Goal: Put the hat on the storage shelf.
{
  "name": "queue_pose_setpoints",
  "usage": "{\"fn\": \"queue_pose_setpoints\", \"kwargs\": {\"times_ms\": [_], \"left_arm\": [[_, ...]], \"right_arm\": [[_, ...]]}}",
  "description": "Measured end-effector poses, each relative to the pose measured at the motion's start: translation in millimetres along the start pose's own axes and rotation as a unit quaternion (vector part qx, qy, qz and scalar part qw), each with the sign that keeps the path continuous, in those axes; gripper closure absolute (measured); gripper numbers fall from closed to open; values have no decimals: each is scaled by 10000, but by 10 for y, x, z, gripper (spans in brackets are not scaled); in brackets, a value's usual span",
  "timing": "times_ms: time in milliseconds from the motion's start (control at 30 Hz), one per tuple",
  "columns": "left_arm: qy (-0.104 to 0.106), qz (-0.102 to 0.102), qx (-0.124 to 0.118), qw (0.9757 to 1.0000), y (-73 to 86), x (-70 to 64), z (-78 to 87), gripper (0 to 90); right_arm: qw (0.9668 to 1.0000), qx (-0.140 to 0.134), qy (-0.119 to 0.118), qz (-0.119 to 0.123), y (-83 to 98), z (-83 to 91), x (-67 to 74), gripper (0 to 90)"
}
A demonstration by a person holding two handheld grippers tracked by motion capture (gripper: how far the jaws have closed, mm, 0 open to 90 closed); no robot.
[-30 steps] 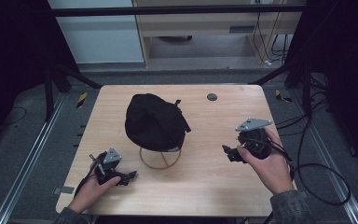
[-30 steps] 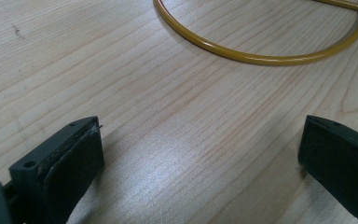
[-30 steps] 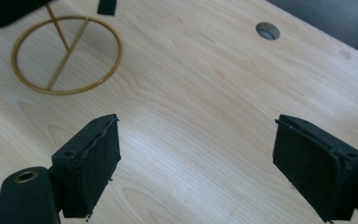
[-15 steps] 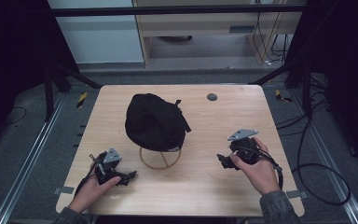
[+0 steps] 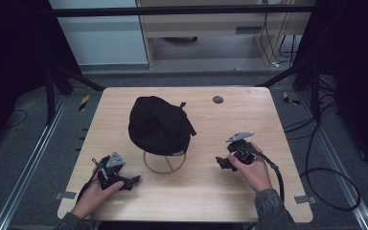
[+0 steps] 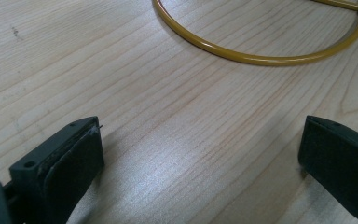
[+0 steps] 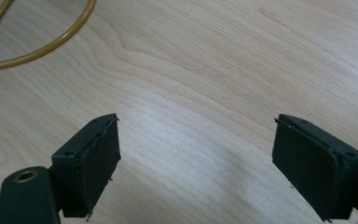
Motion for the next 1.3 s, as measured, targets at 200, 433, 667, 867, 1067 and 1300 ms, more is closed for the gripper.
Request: {"fn": "queue_pose_setpoints", "kwargs": {"times_ms": [200, 433, 667, 867, 1067, 1300], "left_arm": [[7, -5, -1, 10000, -5, 5, -4, 0], [4, 3, -1, 10000, -19, 22, -19, 0], [-14, 4, 0, 10000, -31, 35, -31, 0], [-112, 96, 6, 9999, -42, 58, -43, 0], [-116, 94, 5, 9999, -41, 57, -43, 0], [-137, 117, 5, 9998, -42, 54, -45, 0]], "right_arm": [[9994, -40, 2, -352, -6, -182, -85, 143], [9983, -41, 36, -575, 55, -323, -110, 122], [9987, -79, 124, -493, 66, -393, -86, 105], [9983, -212, 307, -438, 88, -425, -48, 65], [9946, -525, 573, -683, 172, -395, -17, 53], [9936, -511, 630, -790, 243, -337, -10, 41]]}}
Point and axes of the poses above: each handheld gripper's, and its own axes: z roughly backward along the jaws, y roughly out of its underside, x roughly to its left, the point moved 6 cm from there along -z, roughly forward along the jaws, and after that the axes turned 2 degrees about -z, right-handed, at the moved point
